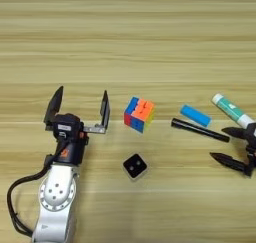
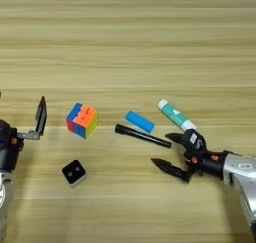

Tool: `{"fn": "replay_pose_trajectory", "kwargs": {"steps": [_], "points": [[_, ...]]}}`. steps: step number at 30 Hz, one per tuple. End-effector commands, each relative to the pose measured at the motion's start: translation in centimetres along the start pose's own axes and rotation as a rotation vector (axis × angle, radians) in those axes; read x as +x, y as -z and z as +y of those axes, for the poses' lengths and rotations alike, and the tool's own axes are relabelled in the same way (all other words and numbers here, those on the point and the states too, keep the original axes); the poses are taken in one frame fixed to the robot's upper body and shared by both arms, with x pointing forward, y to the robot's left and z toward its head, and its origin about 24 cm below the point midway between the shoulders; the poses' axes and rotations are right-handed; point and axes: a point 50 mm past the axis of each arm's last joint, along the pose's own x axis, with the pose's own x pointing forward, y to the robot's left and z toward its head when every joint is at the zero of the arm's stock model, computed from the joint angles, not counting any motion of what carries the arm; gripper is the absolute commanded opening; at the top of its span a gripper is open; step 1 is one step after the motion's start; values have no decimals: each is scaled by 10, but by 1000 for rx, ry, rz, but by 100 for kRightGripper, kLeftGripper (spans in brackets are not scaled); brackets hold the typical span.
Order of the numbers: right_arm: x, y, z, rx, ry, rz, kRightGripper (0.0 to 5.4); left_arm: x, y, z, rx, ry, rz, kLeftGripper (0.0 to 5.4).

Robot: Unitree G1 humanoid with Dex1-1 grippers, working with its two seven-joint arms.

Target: Move the objects on the table

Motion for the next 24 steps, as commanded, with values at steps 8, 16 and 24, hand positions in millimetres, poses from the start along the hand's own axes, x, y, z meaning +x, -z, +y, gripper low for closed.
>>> {"fn": "replay_pose_trajectory", "kwargs": {"steps": [8,16,24], "points": [[1,14,4,20,-28,74,328,-2,0,-1,9,3,5,540],[5,23,12,46,-56,94,253,-2,0,-1,10,2,4,540],[6,27,15,61,-67,102,167,-2,0,-1,10,2,4,540]]}}
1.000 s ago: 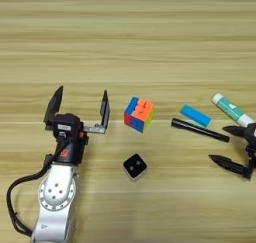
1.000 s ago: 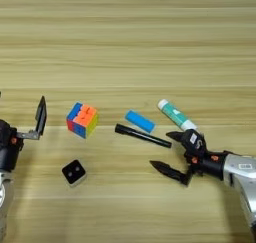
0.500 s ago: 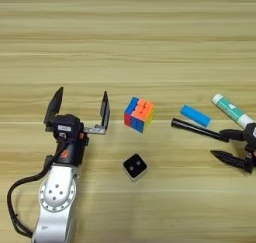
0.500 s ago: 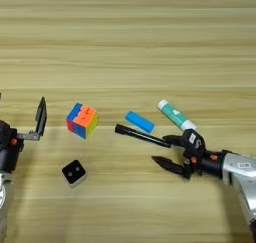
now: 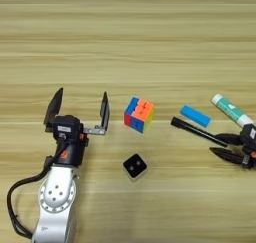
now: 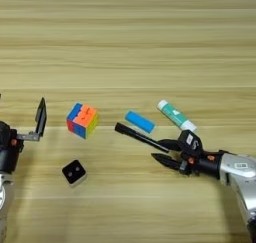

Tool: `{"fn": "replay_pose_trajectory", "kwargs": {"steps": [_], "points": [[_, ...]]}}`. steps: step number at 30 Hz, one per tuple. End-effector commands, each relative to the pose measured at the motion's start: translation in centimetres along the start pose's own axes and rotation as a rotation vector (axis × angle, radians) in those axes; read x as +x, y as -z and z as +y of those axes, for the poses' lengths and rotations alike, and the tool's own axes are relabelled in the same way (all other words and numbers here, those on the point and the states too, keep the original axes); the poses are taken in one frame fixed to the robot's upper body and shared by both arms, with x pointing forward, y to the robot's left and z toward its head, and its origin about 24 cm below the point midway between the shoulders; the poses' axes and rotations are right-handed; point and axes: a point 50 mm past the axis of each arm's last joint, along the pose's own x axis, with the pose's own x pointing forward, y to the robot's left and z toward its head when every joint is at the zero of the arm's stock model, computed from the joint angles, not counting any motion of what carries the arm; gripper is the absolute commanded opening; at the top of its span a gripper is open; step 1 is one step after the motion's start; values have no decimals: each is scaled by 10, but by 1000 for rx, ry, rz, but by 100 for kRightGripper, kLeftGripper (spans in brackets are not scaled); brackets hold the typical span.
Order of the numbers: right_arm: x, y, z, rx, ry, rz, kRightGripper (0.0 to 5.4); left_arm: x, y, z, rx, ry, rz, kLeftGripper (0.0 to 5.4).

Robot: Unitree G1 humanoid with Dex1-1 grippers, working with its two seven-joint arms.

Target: Move the objects on the table

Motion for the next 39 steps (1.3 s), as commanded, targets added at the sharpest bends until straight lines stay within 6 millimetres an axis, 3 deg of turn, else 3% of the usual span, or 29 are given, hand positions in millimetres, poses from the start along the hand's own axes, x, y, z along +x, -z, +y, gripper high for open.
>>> {"fn": "replay_pose_trajectory", "kwargs": {"steps": [1,9,22,30,39], "points": [[-1,24,12,71,-23,101,160,0,-1,-1,10,5,-5,540],[0,26,14,81,-22,105,85,1,-2,-1,11,6,-7,540],[2,22,13,80,-17,80,82,3,-2,0,13,12,-10,540],[5,-2,14,35,-41,-6,82,5,-2,0,15,13,-13,540],[7,-28,33,-42,-123,-67,81,5,-2,0,16,13,-13,540]]}}
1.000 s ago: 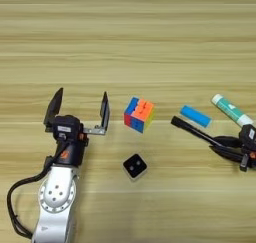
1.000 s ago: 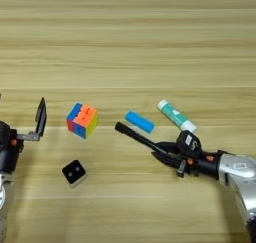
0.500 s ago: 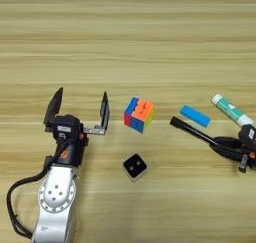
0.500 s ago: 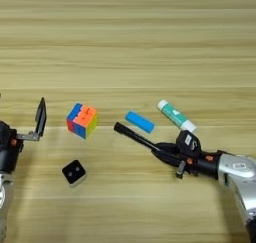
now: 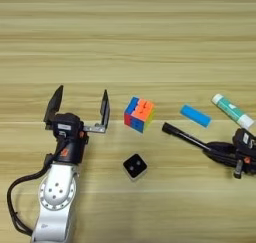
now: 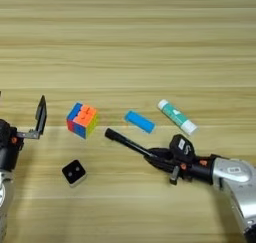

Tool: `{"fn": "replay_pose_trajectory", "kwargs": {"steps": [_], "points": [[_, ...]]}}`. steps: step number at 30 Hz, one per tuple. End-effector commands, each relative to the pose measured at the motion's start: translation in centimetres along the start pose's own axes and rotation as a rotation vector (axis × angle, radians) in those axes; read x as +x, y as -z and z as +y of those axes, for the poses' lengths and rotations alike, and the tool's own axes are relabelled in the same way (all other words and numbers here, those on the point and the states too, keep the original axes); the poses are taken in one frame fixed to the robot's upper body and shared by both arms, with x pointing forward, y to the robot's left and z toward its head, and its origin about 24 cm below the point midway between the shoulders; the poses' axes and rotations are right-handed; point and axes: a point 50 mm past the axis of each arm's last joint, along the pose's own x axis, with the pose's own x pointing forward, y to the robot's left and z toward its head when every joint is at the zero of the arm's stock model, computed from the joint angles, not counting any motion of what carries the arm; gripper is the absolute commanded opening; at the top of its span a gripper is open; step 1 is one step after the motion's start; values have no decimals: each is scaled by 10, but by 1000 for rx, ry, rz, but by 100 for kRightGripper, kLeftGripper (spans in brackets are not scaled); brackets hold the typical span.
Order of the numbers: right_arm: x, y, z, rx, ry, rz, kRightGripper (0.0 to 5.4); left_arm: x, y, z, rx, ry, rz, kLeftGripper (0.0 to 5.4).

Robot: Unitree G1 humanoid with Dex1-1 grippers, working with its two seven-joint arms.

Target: Move the objects on the table

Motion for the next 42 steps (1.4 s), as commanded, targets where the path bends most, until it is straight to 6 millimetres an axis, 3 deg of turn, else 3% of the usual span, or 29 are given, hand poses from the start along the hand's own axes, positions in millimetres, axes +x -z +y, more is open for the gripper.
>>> {"fn": "replay_pose_trajectory", "kwargs": {"steps": [1,22,23,34,37,42], "points": [[0,-8,8,-25,-50,-8,81,1,0,0,12,6,3,540],[-2,14,21,-43,-117,103,81,-2,0,-3,7,-2,7,540],[-2,14,22,-45,-119,103,117,-2,0,-3,7,-2,7,540],[-3,5,19,-63,-98,53,239,-3,1,-5,5,4,11,540],[-3,-2,14,-74,-76,17,302,-3,1,-5,7,11,12,540],[-3,-13,5,-99,-31,-26,361,-7,0,-11,-23,111,23,540]]}}
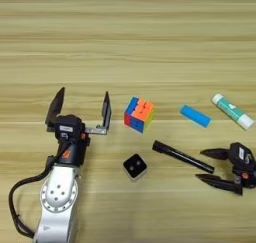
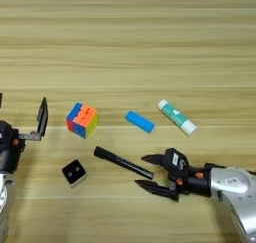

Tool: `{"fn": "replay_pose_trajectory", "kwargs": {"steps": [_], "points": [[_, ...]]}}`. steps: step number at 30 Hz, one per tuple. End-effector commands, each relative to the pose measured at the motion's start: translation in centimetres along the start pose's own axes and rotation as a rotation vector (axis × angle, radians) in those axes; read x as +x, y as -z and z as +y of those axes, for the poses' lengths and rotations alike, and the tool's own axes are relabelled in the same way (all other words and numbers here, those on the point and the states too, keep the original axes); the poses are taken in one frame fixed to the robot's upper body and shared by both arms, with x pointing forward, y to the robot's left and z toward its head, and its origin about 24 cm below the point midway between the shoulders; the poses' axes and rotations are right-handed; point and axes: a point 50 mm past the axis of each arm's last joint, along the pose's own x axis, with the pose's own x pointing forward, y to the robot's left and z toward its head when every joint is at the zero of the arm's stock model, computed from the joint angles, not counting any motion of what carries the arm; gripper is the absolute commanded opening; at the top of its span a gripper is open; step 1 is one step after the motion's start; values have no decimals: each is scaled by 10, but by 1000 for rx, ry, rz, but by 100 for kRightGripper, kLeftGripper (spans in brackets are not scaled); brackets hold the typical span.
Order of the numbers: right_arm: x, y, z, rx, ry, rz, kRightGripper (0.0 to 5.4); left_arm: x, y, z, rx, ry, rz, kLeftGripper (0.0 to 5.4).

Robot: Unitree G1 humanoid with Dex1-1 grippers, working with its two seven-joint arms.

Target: Move the objects on the table

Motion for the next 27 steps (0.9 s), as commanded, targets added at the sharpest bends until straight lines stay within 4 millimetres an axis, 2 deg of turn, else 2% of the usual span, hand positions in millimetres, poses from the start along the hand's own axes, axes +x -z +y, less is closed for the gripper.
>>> {"fn": "replay_pose_trajectory", "kwargs": {"steps": [1,9,14,27], "points": [[-1,-11,-9,-26,29,-37,372,-5,-3,-8,-30,106,8,540],[1,-15,-13,-36,43,-51,477,-22,-7,-17,-119,321,52,540],[2,-18,-16,-42,51,-62,537,-32,-2,-28,-192,459,133,540],[0,-23,-17,-48,67,-80,537,-67,7,-55,-215,811,294,540]]}}
